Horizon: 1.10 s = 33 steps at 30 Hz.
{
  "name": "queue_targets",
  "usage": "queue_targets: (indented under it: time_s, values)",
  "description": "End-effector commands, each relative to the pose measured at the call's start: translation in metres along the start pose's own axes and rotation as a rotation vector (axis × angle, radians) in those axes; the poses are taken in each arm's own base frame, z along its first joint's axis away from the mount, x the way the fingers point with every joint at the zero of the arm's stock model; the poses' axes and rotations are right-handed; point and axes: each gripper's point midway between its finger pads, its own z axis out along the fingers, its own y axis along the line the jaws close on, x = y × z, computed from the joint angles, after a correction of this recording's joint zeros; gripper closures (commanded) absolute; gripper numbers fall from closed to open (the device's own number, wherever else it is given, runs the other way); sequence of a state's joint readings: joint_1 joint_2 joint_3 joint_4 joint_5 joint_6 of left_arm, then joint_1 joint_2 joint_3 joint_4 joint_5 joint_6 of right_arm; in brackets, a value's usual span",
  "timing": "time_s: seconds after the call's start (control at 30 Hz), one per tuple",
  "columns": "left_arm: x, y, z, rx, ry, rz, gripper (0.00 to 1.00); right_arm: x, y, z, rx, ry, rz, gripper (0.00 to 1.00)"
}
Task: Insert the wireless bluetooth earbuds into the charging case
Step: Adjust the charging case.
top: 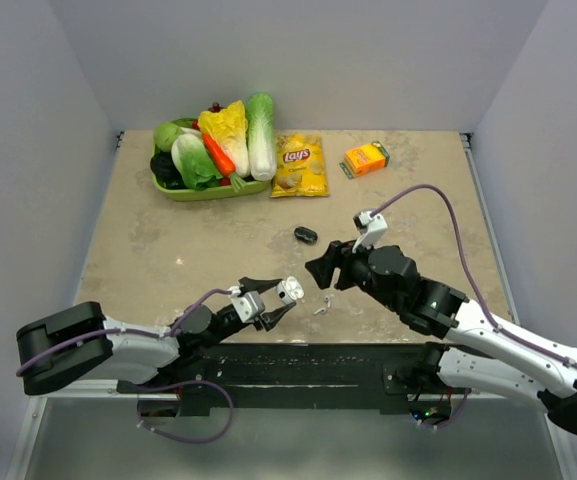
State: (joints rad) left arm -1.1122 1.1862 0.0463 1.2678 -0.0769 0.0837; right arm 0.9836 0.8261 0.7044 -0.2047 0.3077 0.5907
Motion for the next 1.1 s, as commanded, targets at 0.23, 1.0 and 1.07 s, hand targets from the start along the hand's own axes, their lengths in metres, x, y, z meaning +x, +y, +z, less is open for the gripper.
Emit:
queue_targets:
  time_s: [0.23,1.0,1.07]
  values:
    - [-0.117,0.004,-0.026,-0.019,-0.504,0.057,1.0,0.006,0.025,0.026,-0.153,0.11,0.143,0.34]
    - [-0.119,0.014,-0.024,-0.077,-0.504,0.036,1.0,0.056,0.027,0.038,-0.231,0.276,0.104,0.46]
    - [-0.118,0.013,-0.024,-0.067,-0.502,0.034,1.0,0.057,0.027,0.038,-0.232,0.279,0.104,0.48]
